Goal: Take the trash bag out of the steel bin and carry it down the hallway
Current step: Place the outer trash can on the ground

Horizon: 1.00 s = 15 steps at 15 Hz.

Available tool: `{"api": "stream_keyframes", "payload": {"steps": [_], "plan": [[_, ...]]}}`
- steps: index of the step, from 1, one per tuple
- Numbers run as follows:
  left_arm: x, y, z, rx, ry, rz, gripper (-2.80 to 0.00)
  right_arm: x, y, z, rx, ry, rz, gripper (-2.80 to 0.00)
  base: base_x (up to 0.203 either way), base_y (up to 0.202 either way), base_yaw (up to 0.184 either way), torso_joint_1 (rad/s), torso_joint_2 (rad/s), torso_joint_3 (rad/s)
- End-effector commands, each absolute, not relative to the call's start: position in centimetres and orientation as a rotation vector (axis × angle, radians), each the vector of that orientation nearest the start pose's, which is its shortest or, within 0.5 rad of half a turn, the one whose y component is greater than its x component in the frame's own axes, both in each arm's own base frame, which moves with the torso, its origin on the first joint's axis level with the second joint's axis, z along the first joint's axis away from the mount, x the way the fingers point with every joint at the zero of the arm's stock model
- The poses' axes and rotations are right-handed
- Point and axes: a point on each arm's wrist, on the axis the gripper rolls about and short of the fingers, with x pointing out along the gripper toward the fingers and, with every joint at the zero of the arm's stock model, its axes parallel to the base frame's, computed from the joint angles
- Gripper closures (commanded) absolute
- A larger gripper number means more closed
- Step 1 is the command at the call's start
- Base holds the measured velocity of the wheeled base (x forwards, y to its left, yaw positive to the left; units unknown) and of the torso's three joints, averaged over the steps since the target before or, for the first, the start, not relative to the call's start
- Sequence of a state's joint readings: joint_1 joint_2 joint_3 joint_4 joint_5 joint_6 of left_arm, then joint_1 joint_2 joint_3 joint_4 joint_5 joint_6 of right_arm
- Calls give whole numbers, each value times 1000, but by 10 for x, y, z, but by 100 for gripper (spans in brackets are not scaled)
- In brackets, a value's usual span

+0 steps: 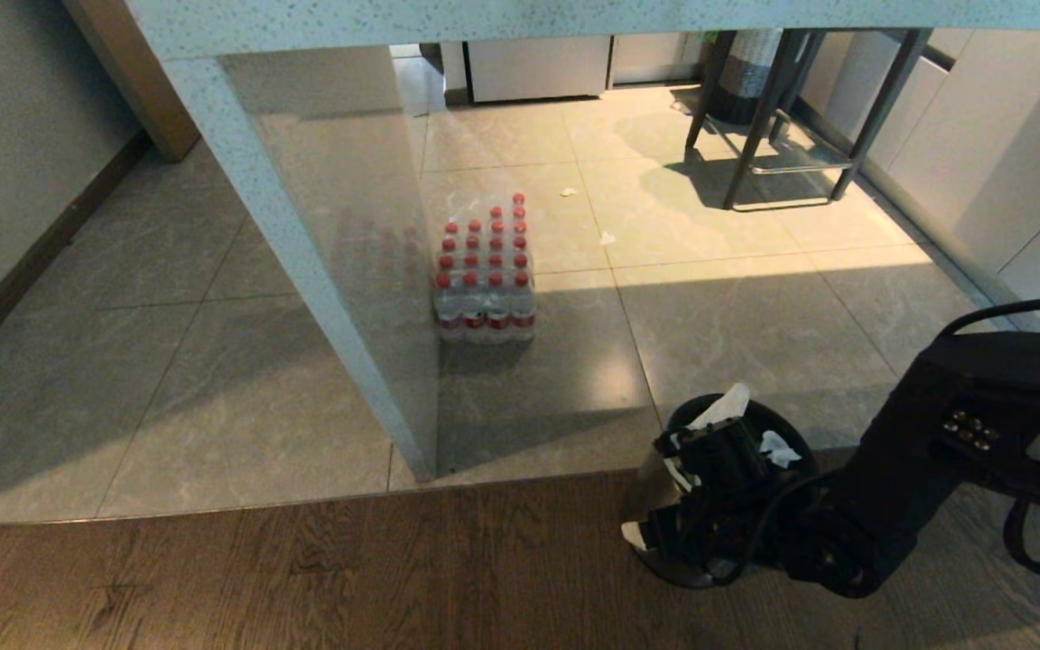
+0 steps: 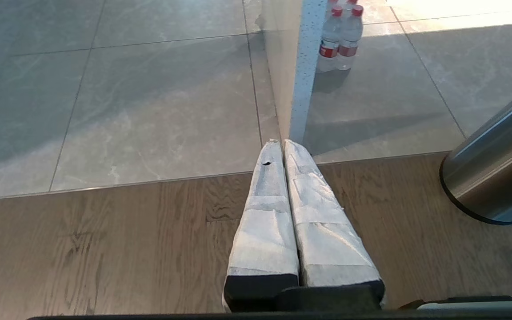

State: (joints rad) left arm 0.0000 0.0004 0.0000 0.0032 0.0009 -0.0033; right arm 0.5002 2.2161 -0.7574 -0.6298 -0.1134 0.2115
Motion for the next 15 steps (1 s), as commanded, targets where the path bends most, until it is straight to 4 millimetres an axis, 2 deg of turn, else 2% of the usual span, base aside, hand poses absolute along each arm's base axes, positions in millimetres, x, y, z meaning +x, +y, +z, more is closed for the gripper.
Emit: {"api": "stream_keyframes", "payload": {"steps": [1, 8, 10, 15], "plan": [[-23, 0, 75, -3, 5, 2, 0, 303, 162, 0, -43, 792, 275, -280, 0, 0, 0, 0, 0, 0], [-23, 0, 75, -3, 5, 2, 0, 287, 152, 15, -40, 761, 259, -280, 0, 0, 0, 0, 0, 0], [-23, 0, 75, -3, 5, 2, 0, 292, 149, 17, -29, 736, 242, -280, 0, 0, 0, 0, 0, 0], [-23, 0, 75, -3, 5, 2, 0, 311, 146, -6, -1, 661, 227, -280, 0, 0, 0, 0, 0, 0]]}}
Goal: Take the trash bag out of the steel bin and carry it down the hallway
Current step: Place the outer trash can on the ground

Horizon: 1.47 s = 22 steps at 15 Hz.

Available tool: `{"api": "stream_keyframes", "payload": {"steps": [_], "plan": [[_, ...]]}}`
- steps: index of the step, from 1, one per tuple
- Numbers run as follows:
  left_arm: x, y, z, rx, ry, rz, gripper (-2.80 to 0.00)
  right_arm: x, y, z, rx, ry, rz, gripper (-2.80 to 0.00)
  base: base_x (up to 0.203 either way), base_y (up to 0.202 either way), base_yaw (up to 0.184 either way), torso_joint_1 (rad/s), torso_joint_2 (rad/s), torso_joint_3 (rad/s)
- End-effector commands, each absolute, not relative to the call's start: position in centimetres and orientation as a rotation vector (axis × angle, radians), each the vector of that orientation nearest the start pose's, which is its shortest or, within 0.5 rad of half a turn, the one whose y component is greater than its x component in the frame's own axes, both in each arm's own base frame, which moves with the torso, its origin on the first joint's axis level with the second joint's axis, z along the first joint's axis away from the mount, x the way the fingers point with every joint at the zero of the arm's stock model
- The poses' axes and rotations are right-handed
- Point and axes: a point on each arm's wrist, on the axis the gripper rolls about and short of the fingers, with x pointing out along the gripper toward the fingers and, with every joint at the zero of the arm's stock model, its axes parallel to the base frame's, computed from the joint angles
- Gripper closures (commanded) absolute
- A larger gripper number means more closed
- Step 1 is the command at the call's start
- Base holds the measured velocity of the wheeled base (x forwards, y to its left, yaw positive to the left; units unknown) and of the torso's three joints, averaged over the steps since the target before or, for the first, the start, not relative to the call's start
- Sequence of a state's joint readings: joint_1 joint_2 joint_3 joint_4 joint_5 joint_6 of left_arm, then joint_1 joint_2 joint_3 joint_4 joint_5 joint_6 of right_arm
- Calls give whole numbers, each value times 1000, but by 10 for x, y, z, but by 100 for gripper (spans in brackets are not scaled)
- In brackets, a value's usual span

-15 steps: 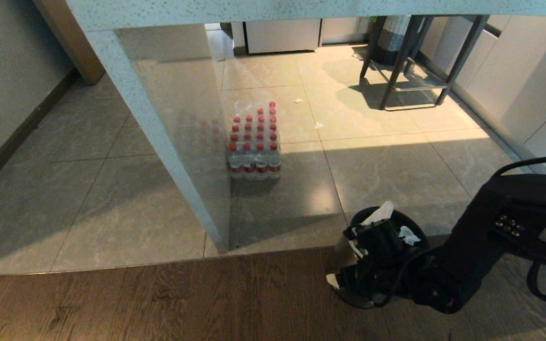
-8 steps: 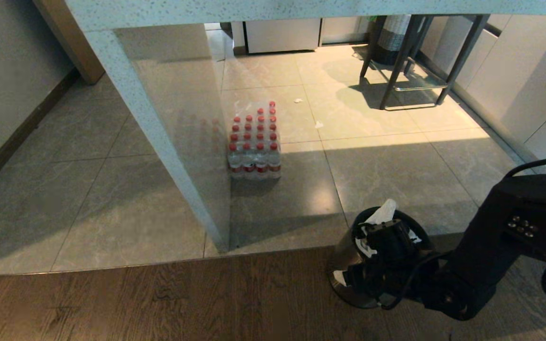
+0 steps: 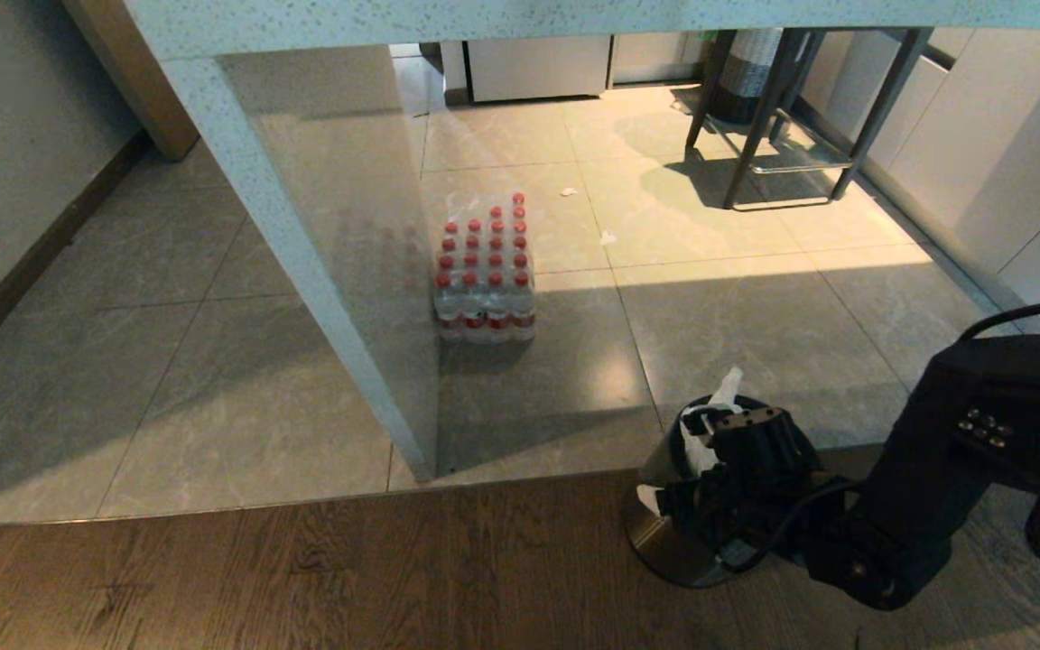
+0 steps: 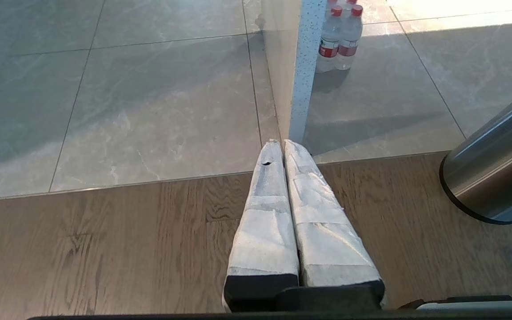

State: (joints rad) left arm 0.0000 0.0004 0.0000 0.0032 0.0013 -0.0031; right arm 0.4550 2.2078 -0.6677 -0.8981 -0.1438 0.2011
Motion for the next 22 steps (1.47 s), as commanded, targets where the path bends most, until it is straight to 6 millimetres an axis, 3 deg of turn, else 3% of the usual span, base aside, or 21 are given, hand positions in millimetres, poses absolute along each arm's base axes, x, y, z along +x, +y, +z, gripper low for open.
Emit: {"api": "stream_keyframes", "payload": {"steps": [1, 7, 11, 13, 14, 22], "plan": [[-23, 0, 75, -3, 5, 2, 0, 312, 145, -10, -1, 668, 222, -280, 0, 0, 0, 0, 0, 0], [-23, 0, 75, -3, 5, 2, 0, 324, 150, -42, -18, 715, 218, -280, 0, 0, 0, 0, 0, 0], [-23, 0, 75, -3, 5, 2, 0, 339, 155, -42, -16, 555, 219, -280, 0, 0, 0, 0, 0, 0], [-23, 0, 75, -3, 5, 2, 0, 333, 148, -54, -78, 581, 217, -280, 0, 0, 0, 0, 0, 0], [-23, 0, 75, -3, 5, 2, 0, 333, 147, -55, -79, 580, 212, 0, 0, 0, 0, 0, 0, 0], [-23, 0, 75, -3, 5, 2, 0, 336, 145, -48, -109, 545, 159, 0, 0, 0, 0, 0, 0, 0]]}}
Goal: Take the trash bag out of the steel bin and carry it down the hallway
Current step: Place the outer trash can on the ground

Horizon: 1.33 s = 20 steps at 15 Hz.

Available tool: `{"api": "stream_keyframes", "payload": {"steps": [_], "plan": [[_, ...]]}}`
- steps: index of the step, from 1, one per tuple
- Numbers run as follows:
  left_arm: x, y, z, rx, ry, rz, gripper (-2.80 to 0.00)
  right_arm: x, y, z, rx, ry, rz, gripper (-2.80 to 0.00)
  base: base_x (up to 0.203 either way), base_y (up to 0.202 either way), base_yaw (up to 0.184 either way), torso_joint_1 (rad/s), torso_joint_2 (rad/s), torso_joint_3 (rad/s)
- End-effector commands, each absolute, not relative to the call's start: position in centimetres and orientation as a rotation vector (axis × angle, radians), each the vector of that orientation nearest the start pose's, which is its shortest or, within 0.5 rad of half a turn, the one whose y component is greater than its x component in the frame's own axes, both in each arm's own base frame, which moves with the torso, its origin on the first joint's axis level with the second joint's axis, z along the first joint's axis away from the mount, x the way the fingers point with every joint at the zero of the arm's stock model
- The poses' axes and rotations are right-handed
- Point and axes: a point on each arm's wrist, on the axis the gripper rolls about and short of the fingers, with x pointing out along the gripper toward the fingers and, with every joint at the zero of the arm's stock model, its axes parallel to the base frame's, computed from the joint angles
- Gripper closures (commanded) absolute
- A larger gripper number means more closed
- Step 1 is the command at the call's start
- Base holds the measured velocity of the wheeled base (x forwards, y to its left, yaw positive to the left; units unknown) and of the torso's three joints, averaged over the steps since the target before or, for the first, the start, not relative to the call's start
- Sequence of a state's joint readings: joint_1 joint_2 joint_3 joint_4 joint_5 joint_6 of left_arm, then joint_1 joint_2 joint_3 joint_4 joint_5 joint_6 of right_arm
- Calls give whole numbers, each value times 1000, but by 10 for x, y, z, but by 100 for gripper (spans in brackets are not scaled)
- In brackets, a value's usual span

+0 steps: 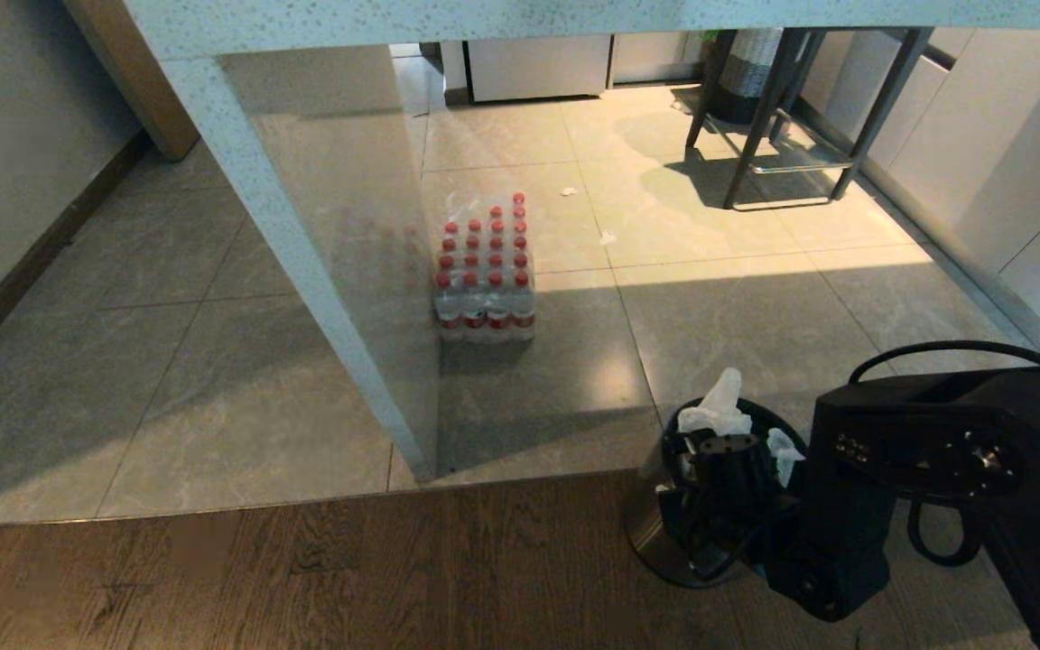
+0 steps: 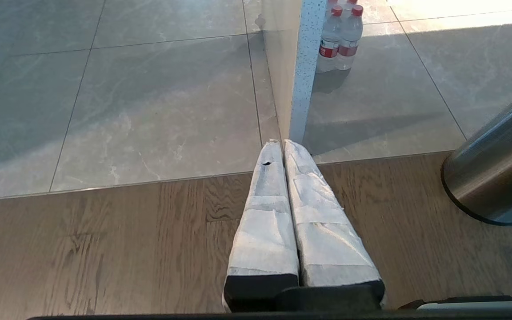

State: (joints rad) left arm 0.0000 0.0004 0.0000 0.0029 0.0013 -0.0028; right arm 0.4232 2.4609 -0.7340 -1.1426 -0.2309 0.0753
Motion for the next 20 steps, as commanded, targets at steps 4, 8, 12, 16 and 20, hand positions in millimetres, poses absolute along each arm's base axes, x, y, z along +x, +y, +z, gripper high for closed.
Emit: {"api": "stream_keyframes", "payload": {"steps": [4, 8, 12, 16, 20], "plan": [[-23, 0, 75, -3, 5, 2, 0, 337, 146, -32, -87, 471, 165, 0, 0, 0, 0, 7, 0, 0], [-23, 0, 75, -3, 5, 2, 0, 334, 144, -17, -75, 442, 160, 0, 0, 0, 0, 0, 0, 0], [-23, 0, 75, -3, 5, 2, 0, 332, 139, 6, -71, 390, 111, 0, 0, 0, 0, 0, 0, 0], [-23, 0, 75, -3, 5, 2, 0, 325, 140, 43, -53, 317, 127, 0, 0, 0, 0, 0, 0, 0], [-23, 0, 75, -3, 5, 2, 0, 295, 128, 102, -42, 197, 136, 0, 0, 0, 0, 0, 0, 0]]}}
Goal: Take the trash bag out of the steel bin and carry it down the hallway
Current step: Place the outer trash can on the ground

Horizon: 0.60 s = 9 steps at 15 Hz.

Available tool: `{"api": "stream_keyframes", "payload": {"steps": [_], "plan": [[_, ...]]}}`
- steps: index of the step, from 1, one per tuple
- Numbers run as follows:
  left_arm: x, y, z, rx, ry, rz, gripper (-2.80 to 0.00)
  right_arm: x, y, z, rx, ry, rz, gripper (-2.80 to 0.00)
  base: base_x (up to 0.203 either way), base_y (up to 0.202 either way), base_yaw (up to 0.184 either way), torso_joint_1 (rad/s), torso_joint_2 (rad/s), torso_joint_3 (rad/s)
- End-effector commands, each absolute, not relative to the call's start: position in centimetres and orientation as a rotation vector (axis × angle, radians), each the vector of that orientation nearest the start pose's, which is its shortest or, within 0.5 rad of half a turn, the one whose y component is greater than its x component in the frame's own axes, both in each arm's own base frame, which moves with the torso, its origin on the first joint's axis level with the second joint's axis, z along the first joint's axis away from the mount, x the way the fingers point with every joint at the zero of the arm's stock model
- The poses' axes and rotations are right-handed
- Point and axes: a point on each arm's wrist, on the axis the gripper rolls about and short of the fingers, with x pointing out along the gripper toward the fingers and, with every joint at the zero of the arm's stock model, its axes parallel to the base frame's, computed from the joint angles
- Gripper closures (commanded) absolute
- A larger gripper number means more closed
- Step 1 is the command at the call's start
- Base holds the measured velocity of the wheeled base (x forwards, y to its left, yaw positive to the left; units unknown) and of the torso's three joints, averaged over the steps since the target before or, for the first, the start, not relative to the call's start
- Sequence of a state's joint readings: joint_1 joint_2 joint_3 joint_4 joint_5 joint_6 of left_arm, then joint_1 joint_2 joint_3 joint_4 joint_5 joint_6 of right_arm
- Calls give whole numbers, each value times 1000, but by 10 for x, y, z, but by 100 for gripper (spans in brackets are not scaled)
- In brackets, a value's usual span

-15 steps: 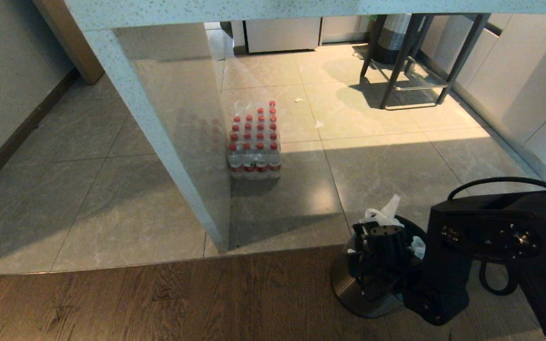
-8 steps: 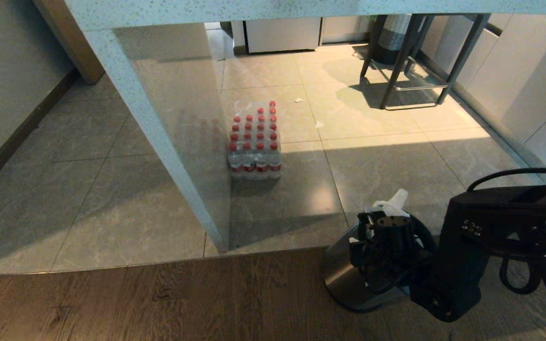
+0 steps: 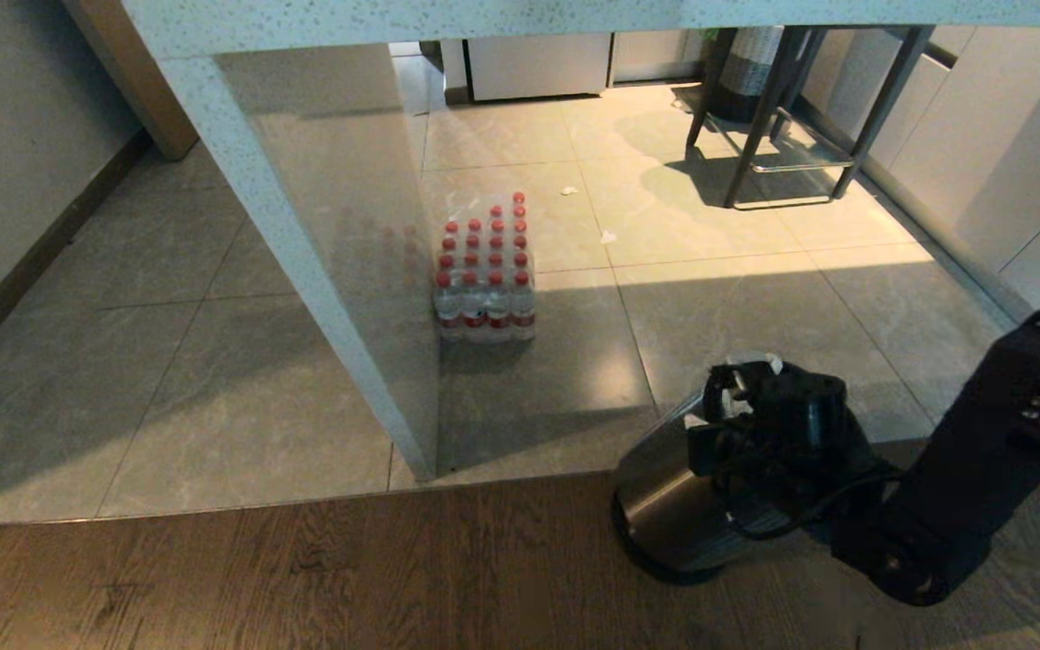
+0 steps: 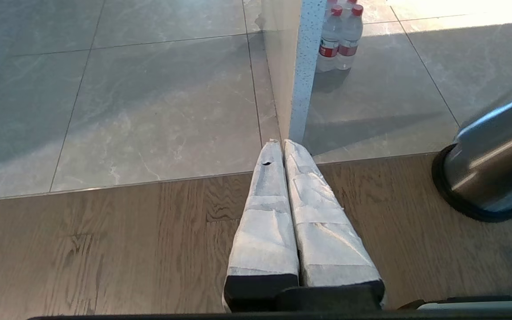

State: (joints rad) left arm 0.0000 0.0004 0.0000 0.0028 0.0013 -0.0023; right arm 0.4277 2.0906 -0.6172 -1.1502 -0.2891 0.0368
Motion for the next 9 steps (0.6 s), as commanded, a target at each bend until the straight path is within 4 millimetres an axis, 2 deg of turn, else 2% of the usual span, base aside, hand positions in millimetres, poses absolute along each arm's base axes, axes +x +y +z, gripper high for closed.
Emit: {"api": "stream_keyframes", "payload": {"steps": [1, 6, 9], "plan": [[-23, 0, 75, -3, 5, 2, 0, 286, 124, 117, -42, 165, 138, 0, 0, 0, 0, 0, 0, 0], [-23, 0, 75, -3, 5, 2, 0, 235, 102, 192, -48, 15, 145, 0, 0, 0, 0, 0, 0, 0], [-23, 0, 75, -3, 5, 2, 0, 207, 89, 220, -41, -25, 143, 0, 0, 0, 0, 0, 0, 0]]}}
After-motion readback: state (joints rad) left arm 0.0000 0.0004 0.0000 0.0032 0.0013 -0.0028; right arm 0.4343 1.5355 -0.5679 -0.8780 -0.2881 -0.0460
